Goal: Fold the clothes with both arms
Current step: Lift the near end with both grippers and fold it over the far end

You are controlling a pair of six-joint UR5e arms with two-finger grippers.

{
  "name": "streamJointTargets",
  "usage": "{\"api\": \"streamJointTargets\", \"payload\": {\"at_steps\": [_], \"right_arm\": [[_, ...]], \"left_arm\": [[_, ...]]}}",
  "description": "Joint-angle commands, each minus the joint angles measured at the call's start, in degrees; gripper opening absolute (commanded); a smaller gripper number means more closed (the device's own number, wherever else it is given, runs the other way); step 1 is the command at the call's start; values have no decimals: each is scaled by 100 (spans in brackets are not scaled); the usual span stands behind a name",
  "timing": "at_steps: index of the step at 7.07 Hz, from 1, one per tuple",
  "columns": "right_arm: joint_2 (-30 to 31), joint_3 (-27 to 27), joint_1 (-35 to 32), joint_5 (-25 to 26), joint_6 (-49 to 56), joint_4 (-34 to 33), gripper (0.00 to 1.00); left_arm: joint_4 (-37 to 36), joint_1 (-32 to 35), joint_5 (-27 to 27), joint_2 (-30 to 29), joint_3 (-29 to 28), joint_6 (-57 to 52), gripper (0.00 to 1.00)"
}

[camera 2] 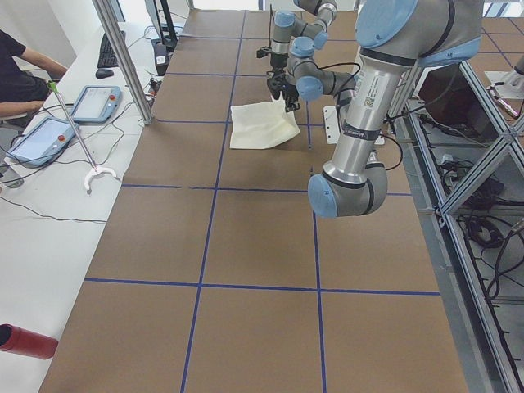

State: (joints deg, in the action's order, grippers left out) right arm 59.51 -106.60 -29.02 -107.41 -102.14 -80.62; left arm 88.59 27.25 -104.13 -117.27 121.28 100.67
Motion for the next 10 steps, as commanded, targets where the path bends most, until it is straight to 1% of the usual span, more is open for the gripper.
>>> {"api": "streamJointTargets", "payload": {"at_steps": [1, 2, 3, 4, 5, 6, 7, 8, 9, 10], "right_arm": [[-709, 1022, -559, -244, 220, 11, 0], [-1061, 1506, -613, -263, 238, 20, 0], [-1343, 2007, -622, -271, 247, 29, 0], [-1380, 2360, -622, -254, 238, 316, 0], [-1398, 2807, -657, -245, 247, 728, 86], [-1477, 3107, -936, -428, 369, 888, 100], [-1469, 3180, -1356, -943, 883, 890, 100], [-1469, 3241, -1621, -1253, 940, 890, 100], [-1469, 3216, -1728, -1421, 1063, 890, 100], [-1399, 2990, -1729, -1588, 1090, 846, 100]], "left_arm": [[612, 622, -55, -384, -1014, -126, 0], [920, 755, -55, -585, -1575, -196, 0], [1071, 852, -46, -769, -2033, -258, 0], [1290, 879, -11, -823, -2360, -302, 0], [1536, 949, -2, -850, -2737, -320, 0], [1817, 1088, 16, -1033, -3263, -433, 69], [1837, 1151, 242, -1200, -3616, -913, 100], [1863, 1291, 279, -1193, -3655, -1100, 100], [2212, 1335, 253, -1158, -3655, -1276, 100], [2589, 1371, 114, -914, -3585, -1374, 100]]}}
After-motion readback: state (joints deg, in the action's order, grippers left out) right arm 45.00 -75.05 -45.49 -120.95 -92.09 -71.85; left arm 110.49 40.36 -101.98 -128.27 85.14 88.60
